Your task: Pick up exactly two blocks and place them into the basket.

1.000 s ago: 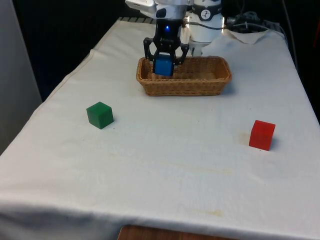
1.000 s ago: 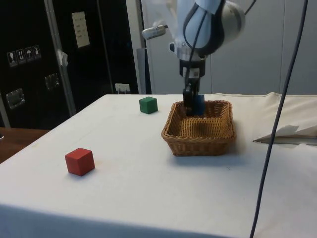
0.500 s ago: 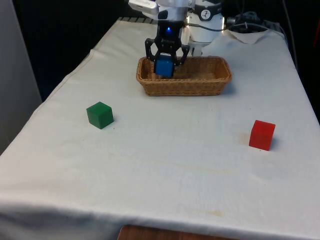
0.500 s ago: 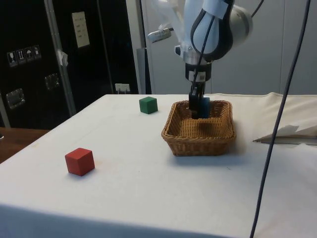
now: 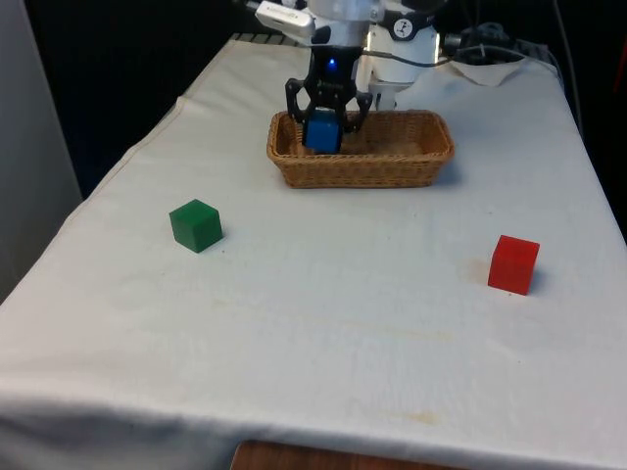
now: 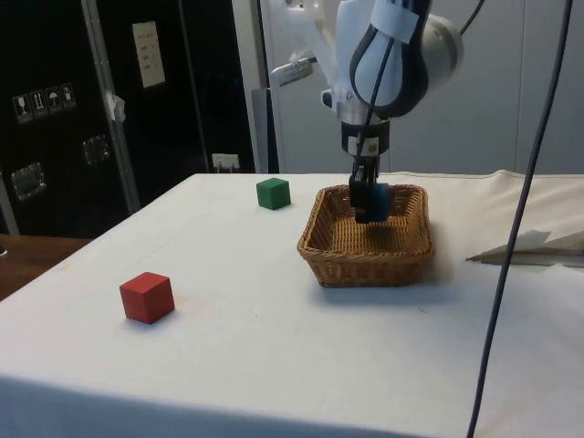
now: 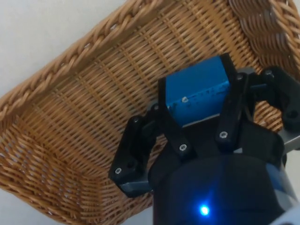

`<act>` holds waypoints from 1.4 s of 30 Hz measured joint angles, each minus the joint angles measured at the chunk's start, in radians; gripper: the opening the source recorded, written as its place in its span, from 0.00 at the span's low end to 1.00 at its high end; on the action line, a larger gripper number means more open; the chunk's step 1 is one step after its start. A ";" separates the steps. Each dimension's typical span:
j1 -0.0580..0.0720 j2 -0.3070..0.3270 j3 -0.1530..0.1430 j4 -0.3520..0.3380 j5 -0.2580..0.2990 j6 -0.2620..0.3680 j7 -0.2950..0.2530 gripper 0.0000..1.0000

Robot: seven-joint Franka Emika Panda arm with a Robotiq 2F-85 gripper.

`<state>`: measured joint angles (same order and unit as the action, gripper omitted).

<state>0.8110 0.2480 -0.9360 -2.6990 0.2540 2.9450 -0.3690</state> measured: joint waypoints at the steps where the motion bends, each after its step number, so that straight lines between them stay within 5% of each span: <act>1: -0.001 0.003 0.001 0.002 0.000 -0.001 0.002 0.01; 12: -0.007 0.014 0.011 0.001 0.001 -0.003 0.007 0.01; 15: -0.007 0.014 0.011 0.001 0.001 -0.003 0.007 0.26; 16: -0.007 0.014 0.011 0.001 0.001 -0.003 0.007 0.26; 21: -0.007 0.014 0.011 0.001 0.001 -0.003 0.007 0.77; 22: -0.007 0.014 0.011 0.001 0.001 -0.003 0.007 0.96; 23: -0.007 0.014 0.011 0.001 0.001 -0.003 0.007 1.00; 42: -0.007 -0.045 -0.009 -0.017 -0.001 0.000 -0.004 1.00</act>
<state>0.8040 0.2030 -0.9450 -2.7160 0.2530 2.9450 -0.3730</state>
